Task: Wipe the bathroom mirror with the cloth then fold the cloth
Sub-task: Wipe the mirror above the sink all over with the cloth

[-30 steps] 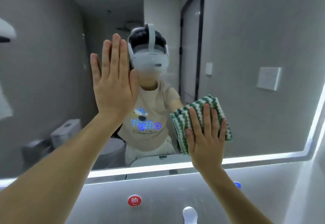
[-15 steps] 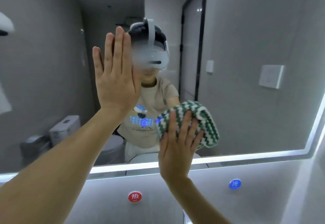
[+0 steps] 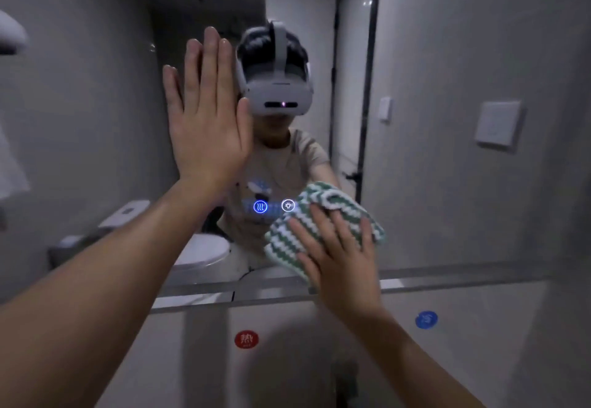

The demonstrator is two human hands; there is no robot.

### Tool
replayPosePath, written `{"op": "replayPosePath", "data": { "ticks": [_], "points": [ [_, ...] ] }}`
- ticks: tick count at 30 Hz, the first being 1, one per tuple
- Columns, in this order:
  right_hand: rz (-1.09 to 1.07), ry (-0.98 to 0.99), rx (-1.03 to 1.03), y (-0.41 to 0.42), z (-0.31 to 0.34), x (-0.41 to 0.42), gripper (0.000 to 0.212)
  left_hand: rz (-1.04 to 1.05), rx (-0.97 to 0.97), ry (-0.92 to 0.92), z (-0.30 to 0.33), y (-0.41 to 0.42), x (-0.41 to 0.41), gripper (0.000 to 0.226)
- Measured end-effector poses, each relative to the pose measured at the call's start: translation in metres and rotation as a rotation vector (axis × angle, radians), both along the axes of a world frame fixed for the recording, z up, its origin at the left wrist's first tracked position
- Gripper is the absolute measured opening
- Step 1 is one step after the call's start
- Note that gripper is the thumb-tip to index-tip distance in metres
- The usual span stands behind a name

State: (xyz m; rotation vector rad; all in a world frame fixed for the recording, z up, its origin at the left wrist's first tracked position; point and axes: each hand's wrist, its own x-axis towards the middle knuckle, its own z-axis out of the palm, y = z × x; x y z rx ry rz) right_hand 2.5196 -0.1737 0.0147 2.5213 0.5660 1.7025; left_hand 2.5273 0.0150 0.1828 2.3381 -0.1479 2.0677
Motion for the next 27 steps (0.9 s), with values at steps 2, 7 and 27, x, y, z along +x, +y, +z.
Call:
{"op": "replayPosePath", "data": {
  "ticks": [2,7,27],
  "points": [
    [0.010,0.031,0.122,-0.017,-0.007,0.000,0.046,0.011,0.000,0.016,0.000,0.000,0.000,0.058],
    [-0.037,0.047,0.225,-0.034,-0.026,0.000,0.049,0.006,-0.010,0.030,0.001,0.001,-0.001,0.058],
    [0.128,0.000,-0.014,0.068,-0.079,-0.007,0.047,-0.016,0.166,0.021,-0.060,0.021,-0.004,0.053]
  ]
}}
